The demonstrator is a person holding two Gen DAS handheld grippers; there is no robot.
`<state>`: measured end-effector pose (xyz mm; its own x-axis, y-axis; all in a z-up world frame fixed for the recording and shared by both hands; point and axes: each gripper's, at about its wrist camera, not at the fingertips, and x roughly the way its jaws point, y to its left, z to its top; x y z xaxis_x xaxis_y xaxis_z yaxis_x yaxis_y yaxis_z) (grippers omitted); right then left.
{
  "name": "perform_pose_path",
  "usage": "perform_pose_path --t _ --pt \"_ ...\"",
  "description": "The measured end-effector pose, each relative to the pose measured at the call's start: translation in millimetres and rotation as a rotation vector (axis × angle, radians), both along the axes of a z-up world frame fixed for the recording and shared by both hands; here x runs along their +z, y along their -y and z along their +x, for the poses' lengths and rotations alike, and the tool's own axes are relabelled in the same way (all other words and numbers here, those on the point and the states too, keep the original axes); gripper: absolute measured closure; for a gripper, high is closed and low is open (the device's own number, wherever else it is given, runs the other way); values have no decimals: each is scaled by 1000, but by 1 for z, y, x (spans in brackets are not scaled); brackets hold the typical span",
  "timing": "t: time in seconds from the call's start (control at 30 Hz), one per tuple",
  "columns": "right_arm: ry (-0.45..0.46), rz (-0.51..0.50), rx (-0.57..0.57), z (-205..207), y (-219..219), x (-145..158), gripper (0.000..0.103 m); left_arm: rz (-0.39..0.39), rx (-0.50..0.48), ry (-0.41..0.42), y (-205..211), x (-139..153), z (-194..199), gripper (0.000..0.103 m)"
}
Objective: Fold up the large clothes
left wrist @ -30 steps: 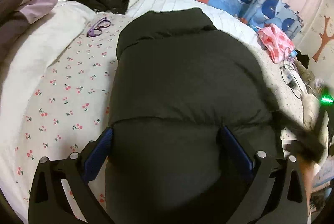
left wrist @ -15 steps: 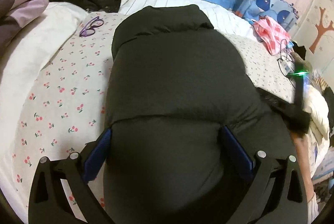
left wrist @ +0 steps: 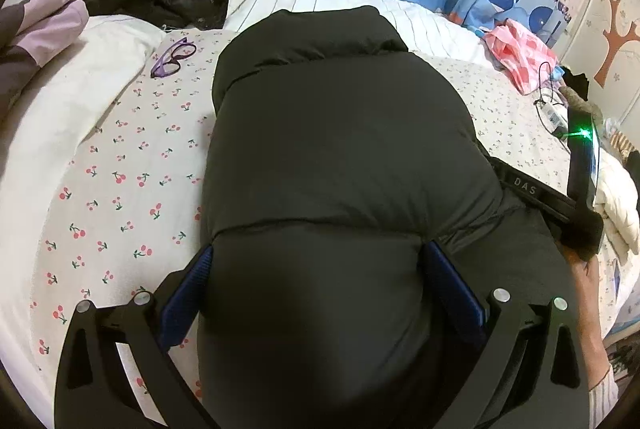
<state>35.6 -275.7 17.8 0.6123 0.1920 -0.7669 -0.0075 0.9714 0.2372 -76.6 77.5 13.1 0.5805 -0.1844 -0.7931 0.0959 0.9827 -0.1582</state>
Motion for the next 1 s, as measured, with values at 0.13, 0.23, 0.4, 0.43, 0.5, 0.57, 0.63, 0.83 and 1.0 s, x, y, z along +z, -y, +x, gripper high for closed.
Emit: perform_pose_path --t 0.13,0.23,0.4,0.43,0.5,0.57,0.63,0.83,1.0 --pt "-18 86 13 -2 12 -3 7 -2 0 1 1 0 0 6" --pt "50 131 -17 -8 19 12 7 2 4 2 1 0 0 6" --pt "69 42 -20 -10 14 16 7 4 2 15 2 2 0 6" --pt "51 52 -12 -8 12 11 7 6 2 17 1 2 0 6" --pt "46 116 -8 -6 17 10 7 20 3 24 2 2 -1 6" --pt "87 252 -24 -11 33 13 7 30 5 33 2 3 -2 6" --pt "116 301 -63 -14 47 18 7 42 3 44 2 4 -4 6" --pt "-33 99 -56 2 35 -3 7 51 -4 57 3 6 -6 6" --pt "-42 12 -39 2 25 -3 7 58 -8 57 5 7 -5 6"
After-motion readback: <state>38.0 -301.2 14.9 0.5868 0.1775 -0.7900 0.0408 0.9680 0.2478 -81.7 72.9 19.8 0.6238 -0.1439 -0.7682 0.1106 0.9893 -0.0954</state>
